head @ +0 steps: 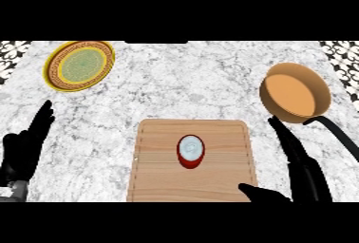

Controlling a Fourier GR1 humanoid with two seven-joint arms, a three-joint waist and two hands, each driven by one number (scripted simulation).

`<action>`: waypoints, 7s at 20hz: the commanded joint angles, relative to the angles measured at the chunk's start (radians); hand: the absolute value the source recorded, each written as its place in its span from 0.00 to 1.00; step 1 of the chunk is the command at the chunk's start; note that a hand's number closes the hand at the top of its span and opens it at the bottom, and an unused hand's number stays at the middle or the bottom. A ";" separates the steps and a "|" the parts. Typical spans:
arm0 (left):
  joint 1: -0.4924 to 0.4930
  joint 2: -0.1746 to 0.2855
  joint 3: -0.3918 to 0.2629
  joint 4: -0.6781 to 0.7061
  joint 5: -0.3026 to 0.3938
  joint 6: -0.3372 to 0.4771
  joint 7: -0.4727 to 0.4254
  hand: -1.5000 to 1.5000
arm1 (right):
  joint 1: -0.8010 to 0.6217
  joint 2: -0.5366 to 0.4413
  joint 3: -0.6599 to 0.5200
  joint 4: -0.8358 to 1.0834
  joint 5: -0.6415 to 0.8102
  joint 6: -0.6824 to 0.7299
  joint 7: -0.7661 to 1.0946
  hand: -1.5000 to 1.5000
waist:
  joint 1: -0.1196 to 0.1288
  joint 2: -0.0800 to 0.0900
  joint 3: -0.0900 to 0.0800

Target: Pick the can from the cutting board and place it in the pot

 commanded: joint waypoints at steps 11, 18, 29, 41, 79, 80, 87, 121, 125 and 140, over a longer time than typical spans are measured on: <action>-0.060 -0.021 -0.009 0.009 -0.023 -0.015 0.029 0.50 | -0.487 0.220 0.104 0.130 -0.184 0.694 0.671 0.00 | 0.027 0.010 0.000; 0.019 -0.049 -0.022 -0.044 -0.056 0.016 0.004 0.50 | -0.621 0.368 0.085 0.326 -0.289 0.752 0.773 0.00 | 0.023 0.004 0.002; 0.015 -0.032 0.037 -0.016 -0.041 -0.030 0.010 0.50 | -0.695 0.406 0.072 0.529 -0.278 0.768 0.737 0.00 | 0.005 0.003 0.003; -0.014 -0.065 0.056 0.009 -0.070 -0.042 0.012 0.50 | -0.692 0.491 0.094 0.723 -0.234 0.748 0.665 0.00 | -0.003 0.005 0.004; -0.023 -0.121 0.100 -0.050 -0.130 -0.122 0.065 0.50 | -1.210 0.416 -0.262 1.415 0.027 0.389 0.591 1.00 | 0.050 0.019 0.004; 0.000 -0.130 0.076 -0.072 -0.150 -0.117 0.057 0.50 | -1.253 0.387 -0.264 1.440 0.044 0.410 0.597 1.00 | 0.056 0.019 0.003; 0.005 -0.148 0.084 -0.016 -0.148 -0.120 0.019 0.50 | -1.437 0.340 -0.147 1.504 0.289 0.341 0.727 1.00 | 0.043 0.011 0.001; 0.006 -0.143 0.165 -0.048 -0.155 -0.152 0.049 0.50 | -1.297 -0.036 -0.477 1.616 0.413 -0.013 0.264 1.00 | 0.024 0.016 0.005; 0.004 -0.117 0.189 -0.036 -0.131 -0.197 0.032 0.50 | -1.306 -0.089 -0.504 1.714 0.404 0.026 0.180 1.00 | 0.038 0.022 0.005; -0.054 -0.178 0.139 -0.004 -0.191 -0.173 0.012 0.50 | -1.255 -0.111 -0.725 1.785 0.211 -0.159 -0.069 0.00 | 0.063 0.036 0.007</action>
